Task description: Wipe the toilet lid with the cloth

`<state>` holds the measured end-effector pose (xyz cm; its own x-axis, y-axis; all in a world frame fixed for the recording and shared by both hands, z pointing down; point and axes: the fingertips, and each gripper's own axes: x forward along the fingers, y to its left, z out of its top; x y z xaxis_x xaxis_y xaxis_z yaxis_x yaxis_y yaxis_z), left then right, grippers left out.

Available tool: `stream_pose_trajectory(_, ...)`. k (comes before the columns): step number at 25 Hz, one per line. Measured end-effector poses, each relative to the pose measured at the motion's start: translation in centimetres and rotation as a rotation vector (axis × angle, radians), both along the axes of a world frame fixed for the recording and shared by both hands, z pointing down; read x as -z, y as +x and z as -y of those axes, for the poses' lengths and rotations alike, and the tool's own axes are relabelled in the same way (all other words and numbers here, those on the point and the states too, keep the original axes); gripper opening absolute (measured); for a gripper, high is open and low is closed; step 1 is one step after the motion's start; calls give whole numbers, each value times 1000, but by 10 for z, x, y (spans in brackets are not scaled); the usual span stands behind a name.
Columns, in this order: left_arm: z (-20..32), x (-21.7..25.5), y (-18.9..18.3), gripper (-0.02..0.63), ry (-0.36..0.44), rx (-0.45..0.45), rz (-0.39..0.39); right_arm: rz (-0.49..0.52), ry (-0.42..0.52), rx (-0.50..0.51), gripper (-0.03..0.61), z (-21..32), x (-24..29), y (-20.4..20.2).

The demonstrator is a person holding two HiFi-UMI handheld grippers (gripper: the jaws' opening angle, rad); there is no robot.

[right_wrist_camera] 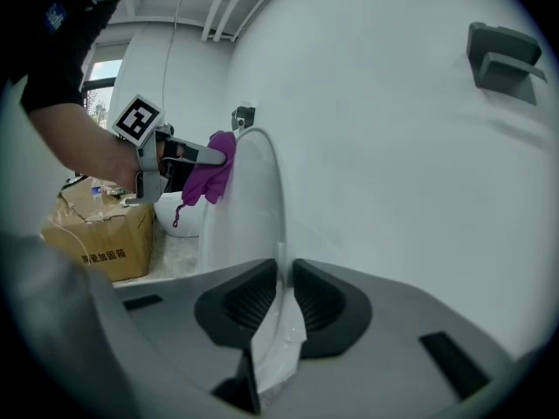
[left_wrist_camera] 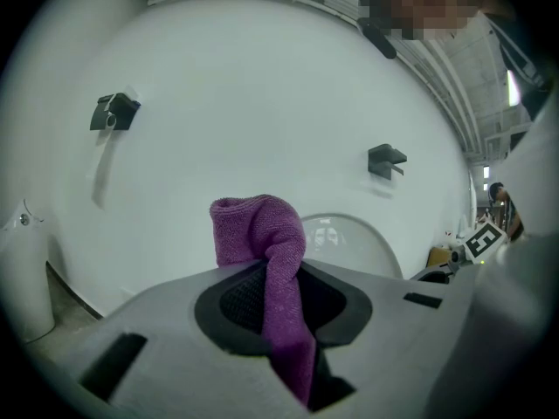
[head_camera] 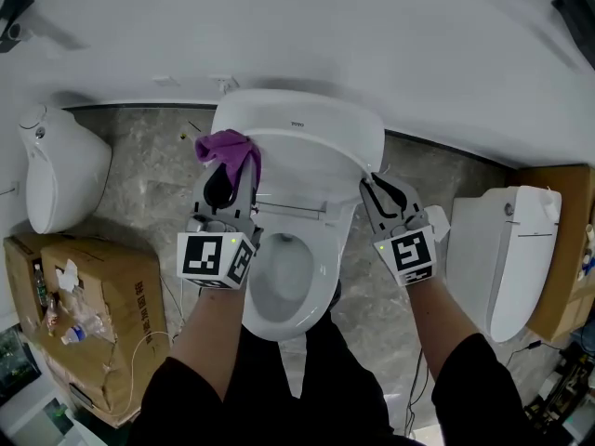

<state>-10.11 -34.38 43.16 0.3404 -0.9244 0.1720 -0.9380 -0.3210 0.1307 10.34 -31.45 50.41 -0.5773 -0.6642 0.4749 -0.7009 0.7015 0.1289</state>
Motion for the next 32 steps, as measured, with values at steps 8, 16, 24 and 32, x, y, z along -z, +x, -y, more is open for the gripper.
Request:
stream_pose_trajectory(8,1,6,45,66,12,-19,-7,18,-12,28,74,0,-1,0)
stream_pose_trajectory(16,-6,12,121,66,39,-149,-12,34,-18,47,74,0,-1,-1)
stream_pose_trajectory(24,-12,10,143,66,30,-290,-49,14,-4,36,74,1,-6,4)
stream_pose_trajectory(32,-8,-20,64,66,12,-289,21,11,-30,-61,74,3,-3,4)
